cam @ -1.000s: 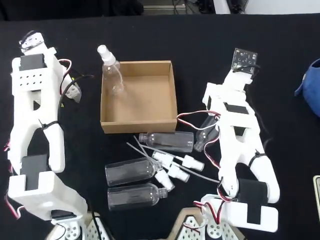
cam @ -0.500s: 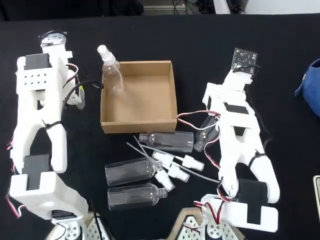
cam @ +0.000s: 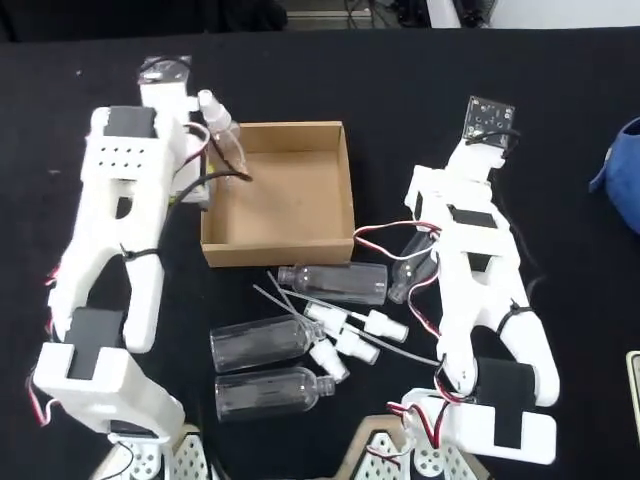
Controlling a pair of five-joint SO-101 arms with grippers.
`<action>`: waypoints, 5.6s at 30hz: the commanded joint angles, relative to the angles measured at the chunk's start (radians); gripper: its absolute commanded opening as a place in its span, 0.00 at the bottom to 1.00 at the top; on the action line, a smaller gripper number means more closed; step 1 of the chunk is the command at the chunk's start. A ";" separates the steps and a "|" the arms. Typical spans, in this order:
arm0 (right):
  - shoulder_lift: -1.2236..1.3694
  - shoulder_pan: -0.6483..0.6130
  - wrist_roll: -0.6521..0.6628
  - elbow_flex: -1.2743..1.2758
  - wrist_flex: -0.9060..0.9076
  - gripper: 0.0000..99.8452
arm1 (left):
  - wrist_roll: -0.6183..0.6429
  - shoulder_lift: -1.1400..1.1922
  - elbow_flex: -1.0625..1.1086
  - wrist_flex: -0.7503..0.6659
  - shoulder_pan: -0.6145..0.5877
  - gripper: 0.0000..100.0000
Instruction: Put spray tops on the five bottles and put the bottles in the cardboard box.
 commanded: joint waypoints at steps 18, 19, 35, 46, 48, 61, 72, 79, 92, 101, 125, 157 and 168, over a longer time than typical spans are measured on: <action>-0.048 -0.008 -0.003 -0.007 -0.026 0.04 | 0.080 0.141 0.093 -0.450 0.159 0.03; -0.048 -0.008 -0.003 -0.008 -0.026 0.04 | 0.086 0.150 0.093 -0.466 0.157 0.03; -0.048 -0.008 -0.003 -0.008 -0.026 0.04 | 0.087 0.244 0.067 -0.503 0.154 0.03; -0.048 -0.008 -0.003 -0.008 -0.026 0.04 | 0.097 0.238 0.070 -0.503 0.143 0.03; -0.048 -0.008 -0.003 -0.008 -0.026 0.04 | 0.097 0.238 0.070 -0.499 0.143 0.03; -0.048 -0.008 -0.003 -0.007 -0.026 0.04 | 0.161 0.011 0.320 -0.637 0.125 0.03; -0.048 -0.008 -0.003 -0.005 -0.026 0.04 | 0.160 -0.012 0.429 -0.799 0.077 0.03; -0.048 -0.008 -0.003 -0.005 -0.026 0.04 | 0.160 -0.012 0.429 -0.825 0.077 0.03; -0.048 -0.008 -0.003 -0.007 -0.026 0.04 | 0.161 -0.012 0.423 -0.867 0.085 0.03; -0.048 -0.008 -0.003 -0.005 -0.026 0.04 | 0.160 -0.012 0.453 -0.937 0.081 0.03; -0.048 -0.008 -0.008 -0.004 -0.026 0.04 | 0.144 -0.313 0.371 -0.433 -0.053 0.03; -0.133 -0.239 0.083 -0.684 1.192 0.01 | 0.259 -0.391 0.937 -0.741 -0.387 0.03; 0.111 -0.198 0.018 -0.946 1.436 0.01 | 0.265 -0.381 0.944 -0.746 -0.409 0.03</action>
